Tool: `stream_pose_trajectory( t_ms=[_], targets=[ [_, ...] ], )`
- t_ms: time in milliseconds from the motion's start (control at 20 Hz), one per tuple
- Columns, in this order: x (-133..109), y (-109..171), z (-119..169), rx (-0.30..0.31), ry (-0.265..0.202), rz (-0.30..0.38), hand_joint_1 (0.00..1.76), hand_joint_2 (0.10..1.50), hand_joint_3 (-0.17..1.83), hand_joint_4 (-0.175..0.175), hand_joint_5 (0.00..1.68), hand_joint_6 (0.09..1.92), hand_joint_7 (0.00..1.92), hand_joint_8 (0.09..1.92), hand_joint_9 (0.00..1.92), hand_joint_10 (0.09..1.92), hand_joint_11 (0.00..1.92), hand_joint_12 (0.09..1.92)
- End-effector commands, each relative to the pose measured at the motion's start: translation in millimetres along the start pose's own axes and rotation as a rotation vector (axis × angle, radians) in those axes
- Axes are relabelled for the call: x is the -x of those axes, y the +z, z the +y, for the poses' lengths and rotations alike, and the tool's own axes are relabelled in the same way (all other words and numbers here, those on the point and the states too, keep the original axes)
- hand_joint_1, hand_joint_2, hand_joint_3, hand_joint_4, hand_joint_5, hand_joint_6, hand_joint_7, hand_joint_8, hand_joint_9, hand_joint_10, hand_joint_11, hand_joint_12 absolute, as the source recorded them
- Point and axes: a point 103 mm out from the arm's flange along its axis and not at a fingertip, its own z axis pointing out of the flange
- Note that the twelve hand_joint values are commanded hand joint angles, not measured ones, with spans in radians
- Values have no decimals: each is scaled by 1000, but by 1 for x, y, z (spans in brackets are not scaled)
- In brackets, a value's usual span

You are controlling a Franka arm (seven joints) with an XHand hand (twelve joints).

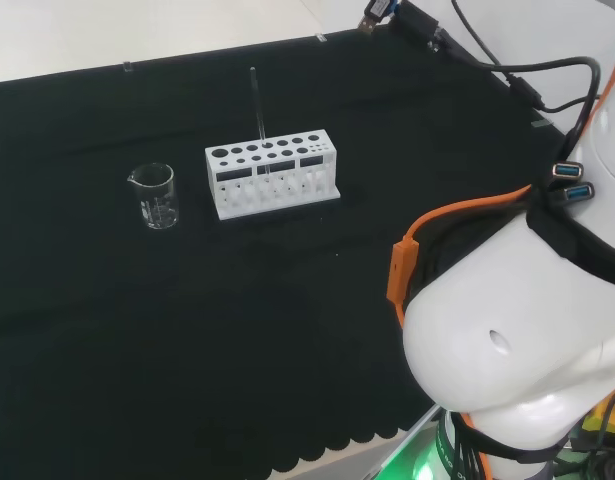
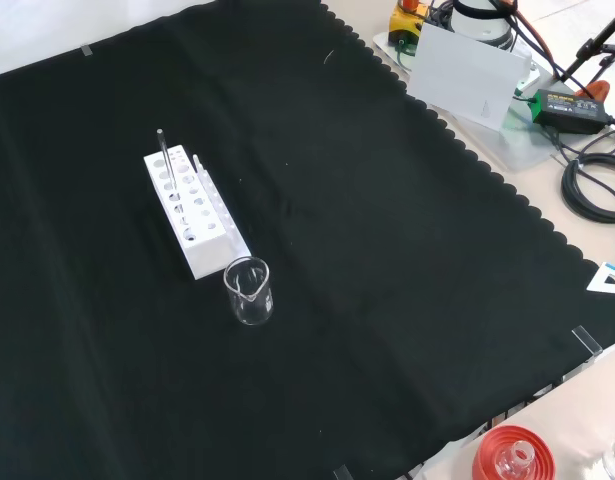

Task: Take the glass rod from the white test tube rack.

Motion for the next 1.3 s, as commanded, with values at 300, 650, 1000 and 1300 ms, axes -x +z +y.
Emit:
stream_pose_trajectory(
  t_ms=[300, 650, 1000, 1300],
  targets=[
    [-6, 31, 33, -37, -26, 21, 659, 762, 385, -44, 439, 97, 370, 772, 523, 833, 450, 1343],
    [-9, 49, 50, -62, -48, 16, 627, 753, 418, -46, 450, 117, 371, 770, 564, 812, 508, 1322],
    [-10, 64, 65, -76, -57, 1, 577, 762, 430, -28, 447, 123, 372, 769, 552, 814, 505, 1330],
    [-13, 77, 75, -91, -62, 4, 587, 774, 434, -29, 457, 137, 372, 770, 584, 820, 525, 1332]
  ],
)
